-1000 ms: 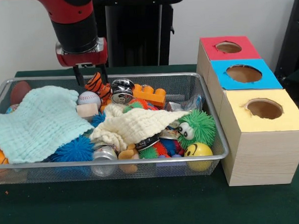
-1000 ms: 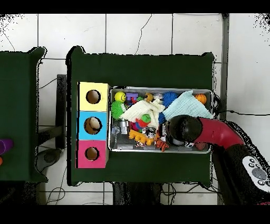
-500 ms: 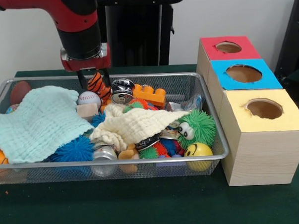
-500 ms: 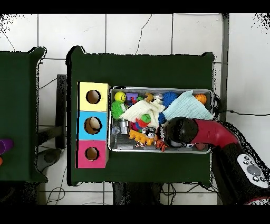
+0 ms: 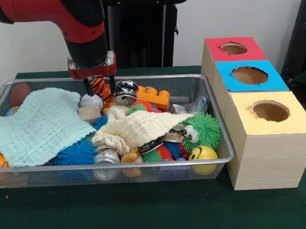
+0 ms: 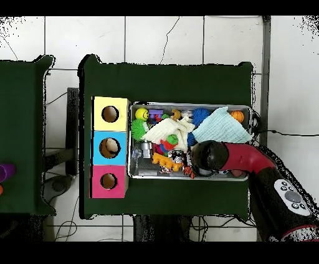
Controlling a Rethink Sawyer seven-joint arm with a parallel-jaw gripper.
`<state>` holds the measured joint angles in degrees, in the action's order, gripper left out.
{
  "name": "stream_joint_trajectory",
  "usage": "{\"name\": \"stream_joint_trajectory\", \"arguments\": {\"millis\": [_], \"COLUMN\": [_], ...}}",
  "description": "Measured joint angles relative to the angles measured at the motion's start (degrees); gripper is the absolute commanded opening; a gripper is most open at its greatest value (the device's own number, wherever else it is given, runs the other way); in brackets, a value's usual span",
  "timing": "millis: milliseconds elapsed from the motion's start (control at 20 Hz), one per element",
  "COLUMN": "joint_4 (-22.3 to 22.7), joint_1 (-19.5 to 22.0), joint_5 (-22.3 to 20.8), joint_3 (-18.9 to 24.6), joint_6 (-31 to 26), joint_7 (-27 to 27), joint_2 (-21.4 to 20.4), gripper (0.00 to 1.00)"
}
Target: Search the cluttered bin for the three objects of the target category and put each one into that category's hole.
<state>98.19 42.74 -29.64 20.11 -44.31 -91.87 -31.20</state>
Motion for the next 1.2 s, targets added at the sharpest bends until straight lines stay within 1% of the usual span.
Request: {"name": "stream_joint_trajectory", "arguments": {"millis": [250, 450, 750, 1000, 1100, 1200], "joint_4": [0.83, 2.42, 5.69, 10.03, 13.16, 15.24], "joint_1": [0.99, 2.56, 5.43, 7.09, 7.42, 7.34], "joint_5": [-0.61, -0.63, -0.87, -1.17, -1.16, -1.17], "joint_3": [0.20, 0.31, 1.49, 2.34, 2.79, 3.09], "joint_6": [2.88, 5.78, 8.04, 9.76, 11.03, 11.88], "joint_7": [0.00, 0.00, 0.00, 0.00, 0.00, 0.00], "joint_2": [0.16, 0.18, -0.53, -2.98, -5.20, -6.83], "gripper": [1.00, 1.00, 1.00, 1.00, 1.00, 1.00]}}
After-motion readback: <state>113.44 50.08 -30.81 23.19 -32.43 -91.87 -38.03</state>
